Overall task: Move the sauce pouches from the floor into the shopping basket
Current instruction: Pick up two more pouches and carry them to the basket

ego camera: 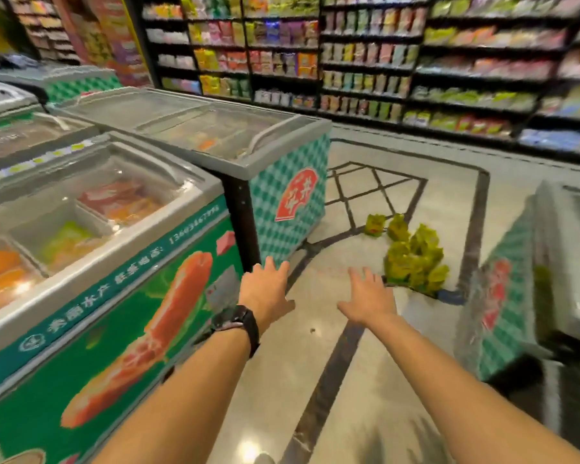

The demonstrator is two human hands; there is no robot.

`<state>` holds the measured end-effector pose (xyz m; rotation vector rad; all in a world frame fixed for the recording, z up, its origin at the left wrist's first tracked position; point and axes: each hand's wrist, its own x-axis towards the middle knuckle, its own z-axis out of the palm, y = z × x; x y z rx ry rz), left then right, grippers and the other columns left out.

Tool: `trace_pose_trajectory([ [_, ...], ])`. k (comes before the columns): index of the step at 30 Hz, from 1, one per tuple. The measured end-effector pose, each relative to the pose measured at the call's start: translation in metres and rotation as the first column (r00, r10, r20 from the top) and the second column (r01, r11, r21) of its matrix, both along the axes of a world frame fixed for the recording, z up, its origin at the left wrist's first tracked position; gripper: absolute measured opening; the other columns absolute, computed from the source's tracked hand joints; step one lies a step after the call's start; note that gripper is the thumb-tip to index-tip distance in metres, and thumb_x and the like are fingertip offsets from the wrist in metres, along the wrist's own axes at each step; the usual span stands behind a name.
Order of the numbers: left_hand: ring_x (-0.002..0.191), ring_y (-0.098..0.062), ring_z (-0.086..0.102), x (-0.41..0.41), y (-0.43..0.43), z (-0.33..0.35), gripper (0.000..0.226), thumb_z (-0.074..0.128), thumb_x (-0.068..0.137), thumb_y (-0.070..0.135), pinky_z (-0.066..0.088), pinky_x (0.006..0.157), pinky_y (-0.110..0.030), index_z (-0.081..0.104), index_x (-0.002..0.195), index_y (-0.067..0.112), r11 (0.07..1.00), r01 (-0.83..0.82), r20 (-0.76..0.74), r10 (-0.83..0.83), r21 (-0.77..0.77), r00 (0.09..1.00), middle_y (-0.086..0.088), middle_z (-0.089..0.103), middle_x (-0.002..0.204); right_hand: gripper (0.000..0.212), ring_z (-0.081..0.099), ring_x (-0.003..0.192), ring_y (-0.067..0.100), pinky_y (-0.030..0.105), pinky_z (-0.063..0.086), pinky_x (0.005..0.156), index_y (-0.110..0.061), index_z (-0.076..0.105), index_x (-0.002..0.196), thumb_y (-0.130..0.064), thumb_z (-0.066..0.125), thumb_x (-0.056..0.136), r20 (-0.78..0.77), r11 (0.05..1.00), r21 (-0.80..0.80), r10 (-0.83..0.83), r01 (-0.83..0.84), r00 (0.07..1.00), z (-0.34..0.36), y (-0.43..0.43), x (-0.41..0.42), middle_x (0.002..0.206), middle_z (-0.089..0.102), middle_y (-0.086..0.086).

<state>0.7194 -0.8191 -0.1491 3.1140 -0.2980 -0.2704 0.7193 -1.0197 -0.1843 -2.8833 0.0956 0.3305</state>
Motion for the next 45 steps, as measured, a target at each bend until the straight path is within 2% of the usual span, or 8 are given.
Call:
trace_pose_trajectory([
  [6,0.124,-0.038,0.049,0.11,-0.079,-0.02,0.074,0.066,0.089,0.048,0.047,0.096,-0.048,0.032,0.147,0.018,0.97,0.241,-0.016,-0.241,-0.023,0.97,-0.014,0.04,0.141,0.07,0.038,0.131,0.031,0.043,0.043,0.097,-0.02,0.031,0.144,-0.045,0.062,0.087,-0.008,0.978,-0.061,-0.198,0.198,0.98,-0.007,-0.07,0.067,0.142,0.035,0.009],
  [9,0.124,-0.037,0.05,0.17,-0.101,-0.025,0.074,0.066,0.089,0.046,0.046,0.095,-0.045,0.03,0.148,0.019,0.946,0.322,-0.009,-0.322,-0.019,0.947,-0.013,0.039,0.142,0.075,0.036,0.134,0.03,0.041,0.042,0.099,-0.02,0.027,0.148,-0.047,0.061,0.087,-0.023,0.963,-0.077,-0.26,0.258,0.965,-0.009,-0.085,0.108,0.148,0.031,0.008],
  [15,0.13,-0.037,0.047,0.284,-0.124,-0.024,0.075,0.064,0.09,0.047,0.045,0.099,-0.047,0.027,0.149,0.019,0.933,0.355,0.017,-0.355,-0.062,0.935,-0.015,0.036,0.15,0.07,0.034,0.137,0.031,0.045,0.04,0.102,-0.021,0.029,0.147,-0.044,0.059,0.089,-0.018,0.936,-0.047,-0.349,0.348,0.937,-0.005,-0.101,0.201,0.15,0.03,0.008],
  [23,0.125,-0.034,0.049,0.414,-0.166,-0.036,0.073,0.064,0.088,0.051,0.049,0.091,-0.045,0.033,0.145,0.019,0.915,0.402,0.034,-0.4,-0.043,0.916,-0.012,0.042,0.14,0.076,0.033,0.137,0.033,0.048,0.042,0.104,-0.02,0.027,0.149,-0.048,0.061,0.087,-0.009,0.919,-0.024,-0.393,0.393,0.919,-0.018,-0.142,0.324,0.151,0.03,0.011],
  [30,0.124,-0.031,0.049,0.55,-0.233,-0.057,0.071,0.062,0.087,0.052,0.051,0.093,-0.045,0.034,0.145,0.021,0.922,0.385,-0.027,-0.386,-0.029,0.922,-0.009,0.043,0.138,0.079,0.034,0.138,0.034,0.045,0.039,0.105,-0.02,0.023,0.151,-0.055,0.055,0.089,-0.045,0.902,0.028,-0.429,0.43,0.902,-0.042,-0.214,0.462,0.151,0.029,0.011],
  [35,0.122,-0.032,0.05,0.638,-0.286,-0.056,0.072,0.061,0.088,0.052,0.051,0.091,-0.044,0.032,0.145,0.02,0.918,0.394,-0.023,-0.395,-0.043,0.918,-0.009,0.043,0.138,0.072,0.034,0.137,0.034,0.045,0.038,0.104,-0.019,0.027,0.149,-0.043,0.058,0.089,-0.071,0.895,0.061,-0.438,0.442,0.896,-0.043,-0.263,0.549,0.152,0.028,0.012],
  [41,0.114,-0.03,0.053,0.744,-0.317,-0.07,0.059,0.064,0.087,0.048,0.052,0.085,-0.041,0.04,0.133,0.021,0.927,0.368,-0.074,-0.373,-0.067,0.925,-0.008,0.047,0.13,0.077,0.028,0.142,0.034,0.047,0.038,0.105,-0.018,0.024,0.151,-0.045,0.059,0.089,-0.13,0.885,0.054,-0.452,0.462,0.882,-0.057,-0.309,0.645,0.158,0.02,0.012],
  [45,0.117,-0.03,0.052,0.83,-0.345,-0.096,0.061,0.063,0.088,0.048,0.05,0.085,-0.041,0.038,0.137,0.021,0.908,0.411,-0.095,-0.417,-0.075,0.904,-0.009,0.046,0.131,0.073,0.034,0.137,0.034,0.045,0.041,0.101,-0.019,0.025,0.15,-0.046,0.057,0.091,-0.146,0.866,0.029,-0.49,0.499,0.86,-0.081,-0.337,0.716,0.155,0.026,0.011],
])
